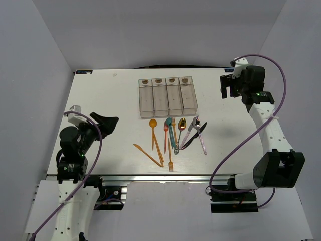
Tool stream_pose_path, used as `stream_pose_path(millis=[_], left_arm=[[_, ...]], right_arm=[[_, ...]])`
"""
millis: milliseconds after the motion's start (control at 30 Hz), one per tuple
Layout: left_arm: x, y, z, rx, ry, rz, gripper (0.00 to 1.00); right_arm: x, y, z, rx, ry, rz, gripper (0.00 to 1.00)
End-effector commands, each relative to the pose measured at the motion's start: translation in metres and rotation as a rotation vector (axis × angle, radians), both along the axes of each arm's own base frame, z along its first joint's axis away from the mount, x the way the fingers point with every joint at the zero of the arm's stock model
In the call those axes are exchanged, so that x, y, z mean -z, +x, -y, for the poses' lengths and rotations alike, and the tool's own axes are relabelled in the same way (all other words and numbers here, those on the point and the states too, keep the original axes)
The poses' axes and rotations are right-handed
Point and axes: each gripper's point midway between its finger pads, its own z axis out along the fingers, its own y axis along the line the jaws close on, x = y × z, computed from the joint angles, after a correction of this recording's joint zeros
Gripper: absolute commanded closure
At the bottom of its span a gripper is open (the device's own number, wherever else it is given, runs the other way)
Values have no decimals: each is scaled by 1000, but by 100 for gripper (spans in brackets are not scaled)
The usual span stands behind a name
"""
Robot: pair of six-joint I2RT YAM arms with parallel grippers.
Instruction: Sort the eating utensils into containers
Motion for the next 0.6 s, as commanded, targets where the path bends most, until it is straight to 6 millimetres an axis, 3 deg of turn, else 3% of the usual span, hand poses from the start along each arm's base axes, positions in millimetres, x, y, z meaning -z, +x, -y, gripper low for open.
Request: stream_pose_path(millis=[0, 67, 100, 267, 500, 533, 567], left_arm=[[9, 1, 8, 38, -48, -61, 2], [12, 0, 14, 64, -71, -88, 2], [16, 0, 15, 70, -79, -102, 2], [39, -1, 28, 127, -154, -227, 2], [77, -11, 58, 166, -184, -458, 3], [80, -21, 78, 219, -165, -498, 4], [97, -15, 79, 165, -118, -551, 4]], right_arm=[[-25, -18, -42, -366, -55, 89, 11], [-24, -37, -63, -585, -148, 125, 11], [-13, -50, -73, -653, -131, 92, 11], [9, -81, -93, -802, -93, -5, 11], [19, -86, -97, -774, 4, -104, 11], [23, -89, -97, -772, 6, -108, 11], [24, -88, -97, -766, 7, -103, 11]])
